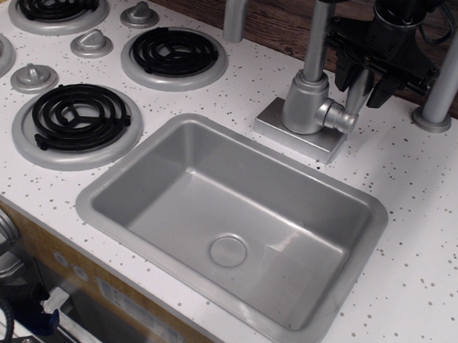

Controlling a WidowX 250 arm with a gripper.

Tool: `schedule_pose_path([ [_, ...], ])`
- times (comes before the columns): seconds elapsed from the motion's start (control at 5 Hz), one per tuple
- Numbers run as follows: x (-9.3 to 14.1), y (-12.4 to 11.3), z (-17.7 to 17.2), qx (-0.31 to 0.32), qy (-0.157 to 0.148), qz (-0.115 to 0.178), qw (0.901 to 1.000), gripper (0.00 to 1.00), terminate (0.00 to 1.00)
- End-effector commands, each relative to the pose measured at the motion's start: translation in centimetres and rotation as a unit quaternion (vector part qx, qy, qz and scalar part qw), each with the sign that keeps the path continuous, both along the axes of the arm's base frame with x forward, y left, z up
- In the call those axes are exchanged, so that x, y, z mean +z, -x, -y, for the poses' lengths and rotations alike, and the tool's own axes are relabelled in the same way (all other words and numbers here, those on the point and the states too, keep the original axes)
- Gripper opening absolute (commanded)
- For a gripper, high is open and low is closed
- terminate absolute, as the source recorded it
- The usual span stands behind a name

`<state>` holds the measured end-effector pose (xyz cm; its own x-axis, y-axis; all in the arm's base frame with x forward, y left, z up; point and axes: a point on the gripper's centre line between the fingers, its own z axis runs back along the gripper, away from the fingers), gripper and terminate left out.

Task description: Lever vertical to front

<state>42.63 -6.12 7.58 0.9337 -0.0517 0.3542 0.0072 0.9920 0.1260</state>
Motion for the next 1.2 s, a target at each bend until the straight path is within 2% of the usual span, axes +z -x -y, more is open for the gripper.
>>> schedule_pose_path([
  [0.0,1.3,0.9,0.4,0.019,0.011,-0.001,0.9998,0.0,0.0],
  [0.2,1.1,2.8,0.3,0.028,0.008,-0.051,0.9983,0.0,0.0],
  [0.4,0.2,4.0,0.0,0.032,0.034,-0.095,0.9944,0.0,0.0],
  [0.6,-0.2,4.6,-0.1,0.037,0.047,-0.122,0.9907,0.0,0.0],
  [1.0,-2.4,5.2,-0.3,0.031,0.072,-0.116,0.9902,0.0,0.0],
])
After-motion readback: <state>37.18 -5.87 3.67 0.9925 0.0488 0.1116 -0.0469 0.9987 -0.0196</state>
